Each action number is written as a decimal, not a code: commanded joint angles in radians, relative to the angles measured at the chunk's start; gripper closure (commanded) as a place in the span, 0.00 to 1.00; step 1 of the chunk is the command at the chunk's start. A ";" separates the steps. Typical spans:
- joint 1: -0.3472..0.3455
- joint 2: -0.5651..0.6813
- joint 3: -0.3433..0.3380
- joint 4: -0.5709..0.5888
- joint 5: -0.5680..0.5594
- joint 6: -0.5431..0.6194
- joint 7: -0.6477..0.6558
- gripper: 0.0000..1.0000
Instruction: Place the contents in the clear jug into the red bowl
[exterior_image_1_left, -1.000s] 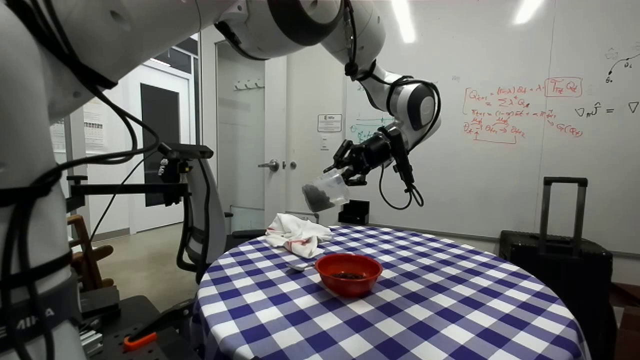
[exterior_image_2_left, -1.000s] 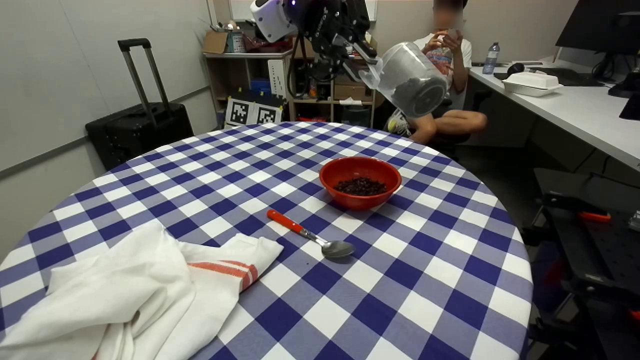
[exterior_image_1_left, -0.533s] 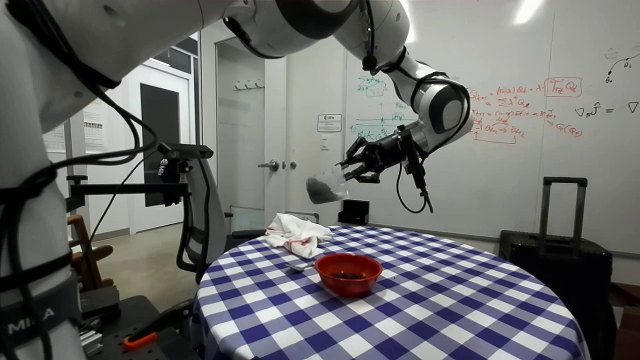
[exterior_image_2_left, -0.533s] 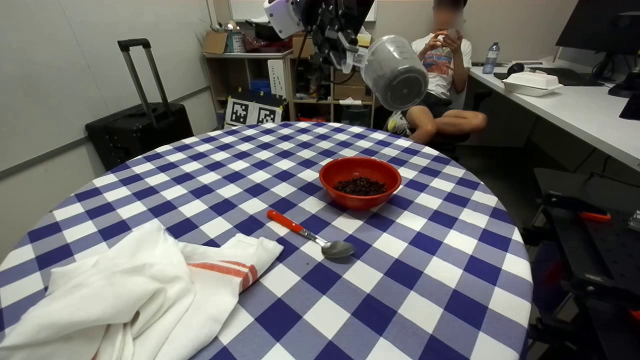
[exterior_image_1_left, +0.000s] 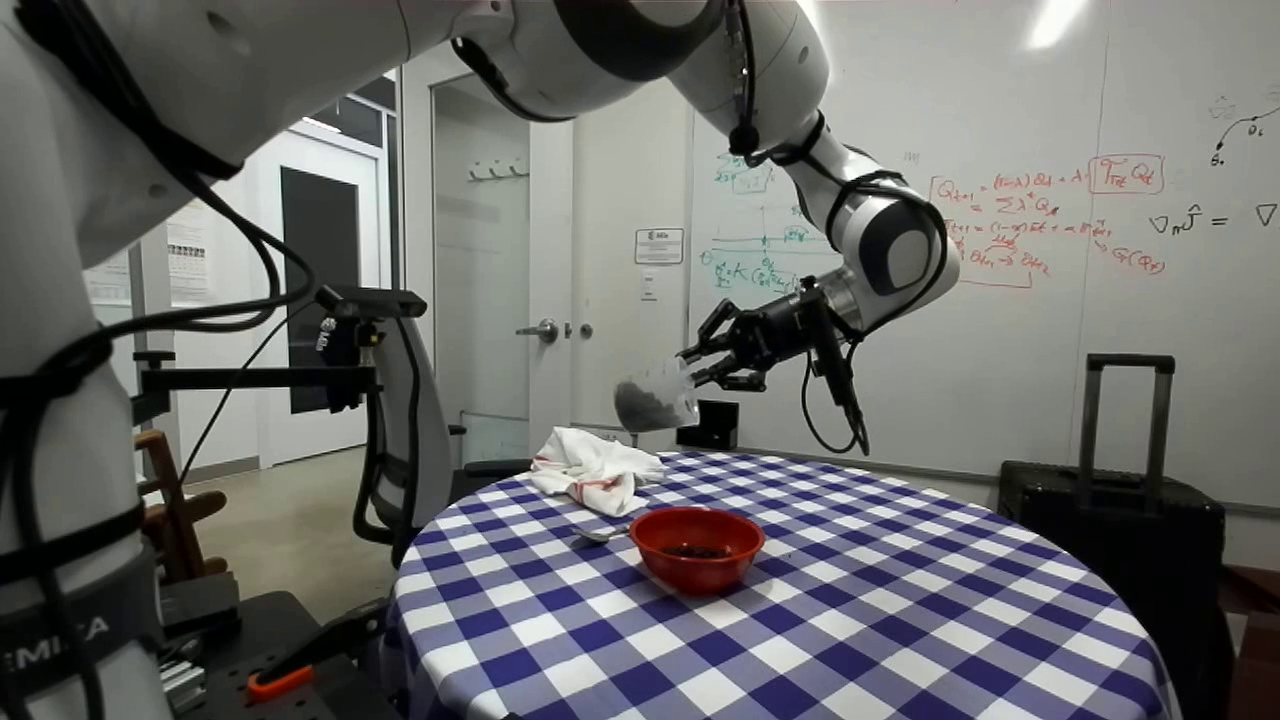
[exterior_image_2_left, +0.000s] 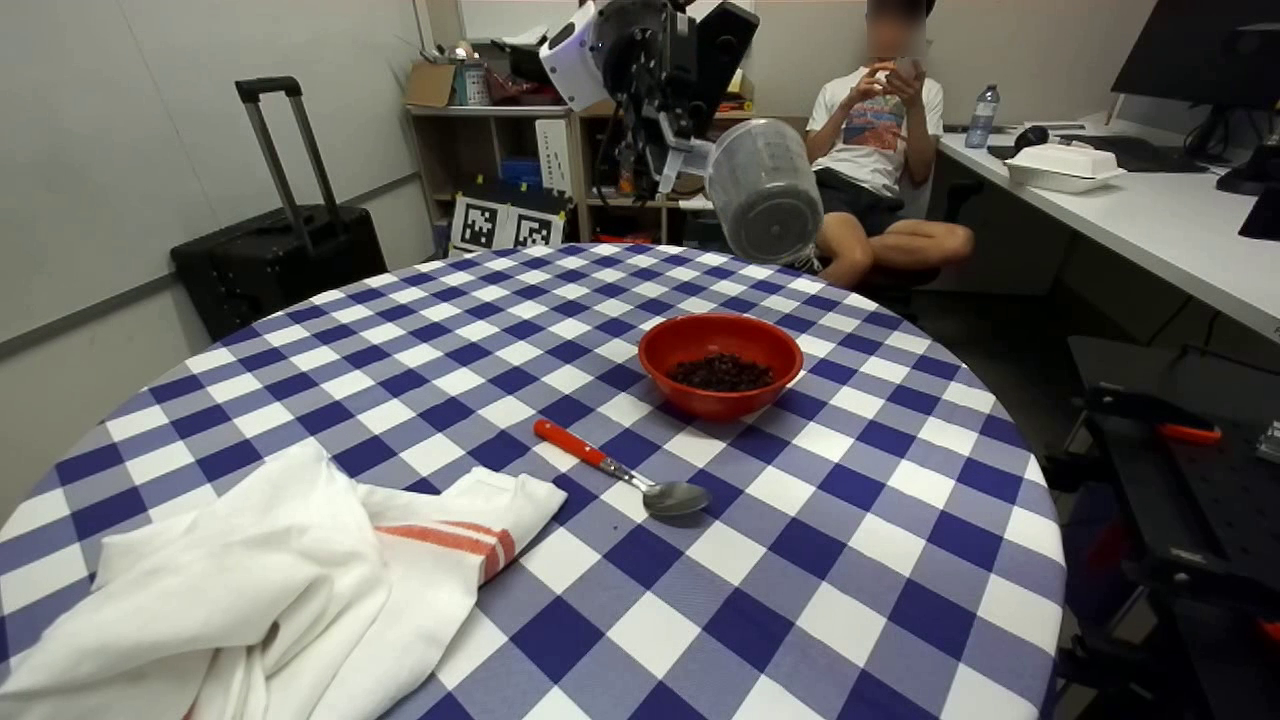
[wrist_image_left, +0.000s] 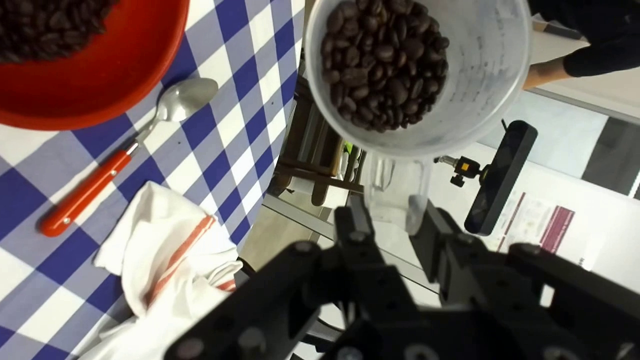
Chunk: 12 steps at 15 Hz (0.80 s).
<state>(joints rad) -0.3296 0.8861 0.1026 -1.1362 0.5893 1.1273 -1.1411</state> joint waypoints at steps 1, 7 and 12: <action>-0.004 0.038 0.011 0.022 -0.001 -0.062 -0.032 0.94; -0.003 0.093 0.011 0.050 0.003 -0.122 -0.047 0.94; -0.009 0.117 0.023 0.081 0.029 -0.132 -0.036 0.94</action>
<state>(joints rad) -0.3300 0.9730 0.1108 -1.1153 0.5928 1.0394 -1.1802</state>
